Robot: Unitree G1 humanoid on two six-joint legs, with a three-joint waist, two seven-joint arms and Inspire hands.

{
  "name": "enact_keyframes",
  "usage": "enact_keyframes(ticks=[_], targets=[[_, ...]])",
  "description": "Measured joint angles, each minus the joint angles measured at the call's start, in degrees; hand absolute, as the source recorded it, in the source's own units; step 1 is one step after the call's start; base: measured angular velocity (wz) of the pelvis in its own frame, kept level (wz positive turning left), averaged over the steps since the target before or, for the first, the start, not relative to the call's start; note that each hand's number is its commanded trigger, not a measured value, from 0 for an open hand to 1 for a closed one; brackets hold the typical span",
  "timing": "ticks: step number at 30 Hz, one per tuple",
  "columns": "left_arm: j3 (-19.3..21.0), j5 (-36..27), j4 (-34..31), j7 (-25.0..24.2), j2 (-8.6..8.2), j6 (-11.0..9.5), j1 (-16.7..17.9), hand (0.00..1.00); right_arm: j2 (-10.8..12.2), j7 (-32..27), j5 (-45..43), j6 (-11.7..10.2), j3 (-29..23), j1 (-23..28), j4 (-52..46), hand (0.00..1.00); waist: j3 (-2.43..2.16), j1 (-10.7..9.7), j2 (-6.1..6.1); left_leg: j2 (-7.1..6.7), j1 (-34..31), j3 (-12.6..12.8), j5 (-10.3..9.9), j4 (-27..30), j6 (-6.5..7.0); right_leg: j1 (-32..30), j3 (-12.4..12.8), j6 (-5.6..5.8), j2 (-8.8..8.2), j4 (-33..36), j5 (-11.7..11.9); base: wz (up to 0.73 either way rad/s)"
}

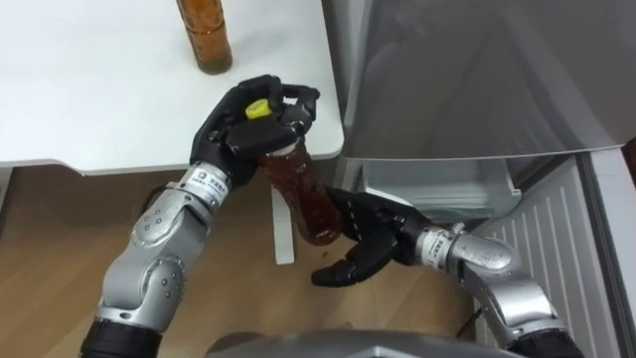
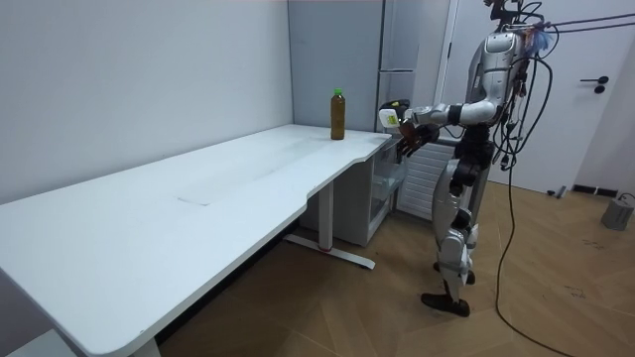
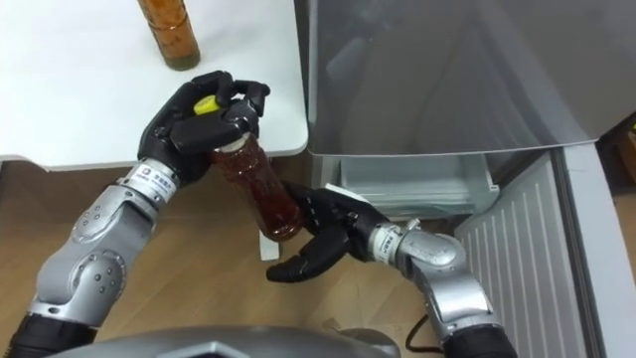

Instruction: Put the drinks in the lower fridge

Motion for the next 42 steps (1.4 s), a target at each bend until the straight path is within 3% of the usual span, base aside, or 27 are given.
enact_keyframes(ticks=[12, 13, 14, 15, 17, 19, 25, 30, 35, 41, 42], targets=[[-1.64, 0.16, 0.01, -0.23, 0.85, -0.55, 0.09, 1.00, -1.28, 1.29, -0.01, 0.34, 0.36, -0.09, -0.09, 0.00, 0.29, 1.15, -0.21, 0.04, -0.95, -0.31, -0.03, 0.16, 0.02, -0.50, -0.26, -0.04, 0.02, 0.04, 0.16, 0.01], [-1.80, 0.26, 0.01, -0.27, 0.85, -0.56, 0.11, 1.00, -1.30, 1.32, -0.01, 0.37, 0.39, -0.08, -0.11, 0.05, 0.31, 1.15, -0.16, 0.04, -0.95, -0.31, -0.03, 0.16, 0.02, -0.50, -0.30, -0.04, 0.02, 0.05, 0.16, 0.00], [-2.00, 1.01, 0.01, -0.52, 0.85, -0.67, 0.10, 1.00, -1.32, 1.45, -0.01, 0.41, 0.41, -0.09, -0.11, 0.21, 0.30, 1.14, -0.04, 0.04, -0.95, -0.31, -0.03, 0.16, 0.02, -0.50, -0.32, -0.04, 0.01, 0.08, 0.16, 0.00], [-2.54, 1.44, 0.11, -0.84, 0.85, -0.76, 0.10, 1.00, -1.33, 1.71, 0.01, 0.42, 0.44, -0.09, -0.11, 0.58, 0.29, 1.15, 0.06, 0.04, -0.92, -0.31, -0.03, 0.15, 0.02, -0.48, -0.33, -0.04, 0.01, 0.11, 0.16, 0.00], [-3.25, 1.44, 1.12, -1.59, 0.85, -1.18, 0.09, 1.00, -1.36, 1.71, 0.34, 0.52, 0.77, -0.08, -0.10, 0.74, 0.29, 1.07, 0.24, 0.03, -0.81, -0.35, -0.03, 0.15, 0.02, -0.38, -0.37, -0.04, 0.01, 0.16, 0.16, 0.00], [-4.20, 1.42, 2.15, -1.79, 0.85, -1.18, 0.09, 1.00, -1.43, 1.57, 1.49, 1.58, 0.85, -0.08, -0.07, 1.00, 0.29, 1.07, 0.37, 0.03, -0.64, -0.32, -0.02, 0.17, 0.02, -0.34, -0.34, -0.04, 0.01, 0.26, 0.16, 0.00], [-6.72, 1.10, 2.27, -3.03, 0.81, -1.24, 0.09, 1.00, -1.58, -0.85, 1.51, 3.01, 0.91, -0.08, 0.11, 1.00, 0.55, 1.11, 0.96, 0.03, -0.49, -0.27, -0.03, 0.18, 0.03, -0.52, -0.24, -0.03, -0.02, 0.84, 0.16, 0.00], [-8.11, 1.07, 3.85, -4.32, 0.71, -1.84, 0.00, 1.00, -2.05, -1.14, 1.53, 3.00, 3.39, 0.03, 0.38, 1.00, 0.36, 0.98, 1.46, 0.03, -0.51, -0.15, -0.03, 0.24, 0.04, -0.75, -0.06, -0.04, -0.01, 0.89, 0.14, 0.00], [-9.18, 1.14, 4.12, -6.50, 0.62, -3.37, -0.01, 1.00, -1.95, -1.78, 1.71, 3.01, 4.29, 0.03, 0.57, 1.00, 0.28, 1.08, 1.22, -0.05, -1.18, -0.19, -0.01, 0.93, 0.06, -1.28, -0.07, -0.04, -0.11, 0.92, 0.14, 0.00], [-9.09, 0.02, 4.52, -6.79, 0.57, -3.58, -0.01, 1.00, -1.93, -1.55, 1.97, 3.01, 4.75, 0.02, 0.58, 1.00, 0.29, 1.11, 1.18, -0.05, -1.31, -0.18, -0.01, 1.09, 0.06, -1.39, 0.00, -0.02, -0.12, 0.85, 0.13, 0.00], [-9.08, 0.01, 4.58, -6.79, 0.57, -3.64, -0.01, 0.89, -1.93, -1.55, 1.97, 3.01, 4.75, 0.02, 0.58, 1.00, 0.29, 1.11, 1.18, -0.06, -1.33, -0.18, -0.01, 1.09, 0.06, -1.41, 0.03, -0.02, -0.12, 0.84, 0.13, 0.00]])
